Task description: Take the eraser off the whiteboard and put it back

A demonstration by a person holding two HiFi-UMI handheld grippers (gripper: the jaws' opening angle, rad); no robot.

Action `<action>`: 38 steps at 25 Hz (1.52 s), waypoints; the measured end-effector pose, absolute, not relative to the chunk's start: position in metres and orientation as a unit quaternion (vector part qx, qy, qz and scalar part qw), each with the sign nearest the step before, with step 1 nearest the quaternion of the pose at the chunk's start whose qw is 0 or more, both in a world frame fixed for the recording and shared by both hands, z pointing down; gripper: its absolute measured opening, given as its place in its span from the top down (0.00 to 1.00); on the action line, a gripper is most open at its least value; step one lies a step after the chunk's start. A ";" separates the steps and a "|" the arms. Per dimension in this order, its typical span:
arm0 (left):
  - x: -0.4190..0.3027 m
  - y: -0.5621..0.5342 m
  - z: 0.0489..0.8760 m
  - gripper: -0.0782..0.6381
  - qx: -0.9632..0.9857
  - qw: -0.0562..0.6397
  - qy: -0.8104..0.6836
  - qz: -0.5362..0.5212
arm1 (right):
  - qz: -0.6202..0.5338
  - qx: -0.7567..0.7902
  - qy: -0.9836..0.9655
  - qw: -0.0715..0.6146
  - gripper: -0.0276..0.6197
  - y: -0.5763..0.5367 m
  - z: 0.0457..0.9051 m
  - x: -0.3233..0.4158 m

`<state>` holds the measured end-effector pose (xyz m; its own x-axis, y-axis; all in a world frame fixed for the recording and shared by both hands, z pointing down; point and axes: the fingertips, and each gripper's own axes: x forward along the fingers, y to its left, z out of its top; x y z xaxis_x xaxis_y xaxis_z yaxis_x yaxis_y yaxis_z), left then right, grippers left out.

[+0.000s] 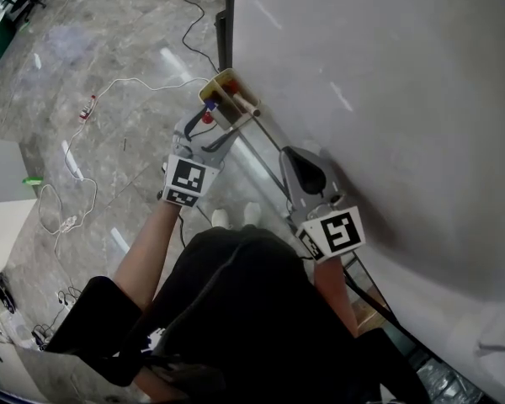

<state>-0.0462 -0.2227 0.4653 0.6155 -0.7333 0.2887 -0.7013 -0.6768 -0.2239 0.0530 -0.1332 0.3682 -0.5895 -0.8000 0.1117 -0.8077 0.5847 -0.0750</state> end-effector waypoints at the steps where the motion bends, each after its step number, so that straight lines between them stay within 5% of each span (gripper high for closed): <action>1: -0.046 -0.224 0.466 0.43 -0.898 0.044 0.399 -0.181 | 0.059 0.453 -0.889 0.034 0.94 -0.133 0.368 0.053; 38: -0.042 -0.228 0.441 0.51 -0.901 0.063 0.401 -0.155 | 0.054 0.451 -0.890 0.031 0.94 -0.135 0.361 0.053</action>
